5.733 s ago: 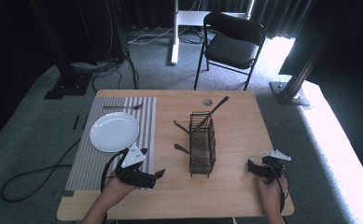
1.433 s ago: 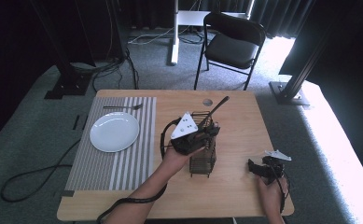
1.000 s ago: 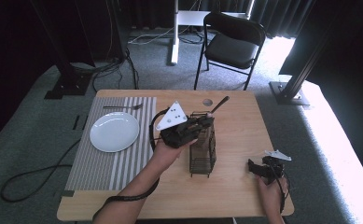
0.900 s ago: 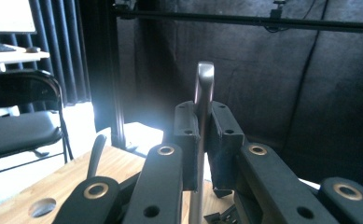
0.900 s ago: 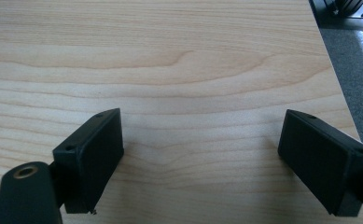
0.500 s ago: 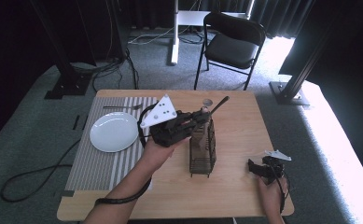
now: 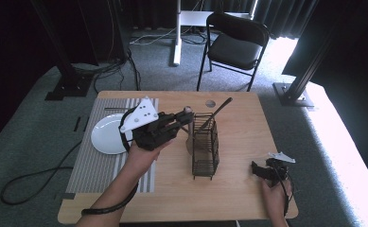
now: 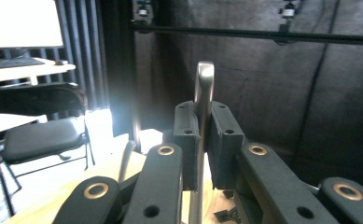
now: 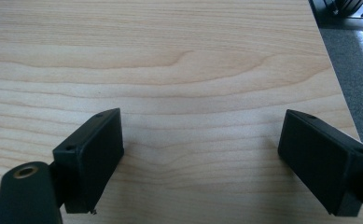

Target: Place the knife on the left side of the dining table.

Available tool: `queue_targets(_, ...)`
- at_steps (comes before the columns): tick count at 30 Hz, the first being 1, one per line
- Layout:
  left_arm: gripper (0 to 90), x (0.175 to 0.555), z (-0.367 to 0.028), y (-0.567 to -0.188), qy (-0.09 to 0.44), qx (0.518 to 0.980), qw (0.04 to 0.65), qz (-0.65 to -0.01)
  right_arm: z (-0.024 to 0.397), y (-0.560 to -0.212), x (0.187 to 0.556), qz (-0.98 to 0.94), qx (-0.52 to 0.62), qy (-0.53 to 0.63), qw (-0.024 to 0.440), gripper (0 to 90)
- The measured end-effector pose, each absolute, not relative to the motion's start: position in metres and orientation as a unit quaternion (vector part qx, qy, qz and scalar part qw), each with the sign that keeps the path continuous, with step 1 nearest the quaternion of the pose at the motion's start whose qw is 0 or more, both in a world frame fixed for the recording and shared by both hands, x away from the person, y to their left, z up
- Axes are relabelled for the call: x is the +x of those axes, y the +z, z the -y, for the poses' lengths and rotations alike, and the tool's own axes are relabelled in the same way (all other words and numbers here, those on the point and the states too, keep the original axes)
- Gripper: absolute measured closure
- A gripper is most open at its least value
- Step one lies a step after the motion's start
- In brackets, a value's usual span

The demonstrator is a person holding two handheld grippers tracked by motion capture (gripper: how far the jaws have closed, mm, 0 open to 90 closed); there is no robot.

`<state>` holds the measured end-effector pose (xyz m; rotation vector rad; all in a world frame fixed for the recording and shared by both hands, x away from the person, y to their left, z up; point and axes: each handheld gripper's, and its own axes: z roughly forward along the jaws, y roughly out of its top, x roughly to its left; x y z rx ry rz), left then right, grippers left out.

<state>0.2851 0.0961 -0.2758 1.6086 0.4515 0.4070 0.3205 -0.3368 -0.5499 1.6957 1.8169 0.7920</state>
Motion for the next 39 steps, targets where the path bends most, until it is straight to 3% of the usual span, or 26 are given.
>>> queue_targets(18,83.8,0.292,-0.164,-0.319,0.243,0.679,0.615,-0.319,0.337,-0.550,0.321,-0.672,0.627,0.293,0.264,13.5)
queue_targets(29,83.8,0.304,-0.182,-0.359,0.269,0.660,0.588,-0.382,0.337,-0.550,0.321,-0.671,0.628,0.293,0.264,13.5)
queue_targets(39,83.8,0.327,-0.192,-0.393,0.262,0.644,0.574,-0.432,0.337,-0.550,0.321,-0.671,0.628,0.293,0.264,13.5)
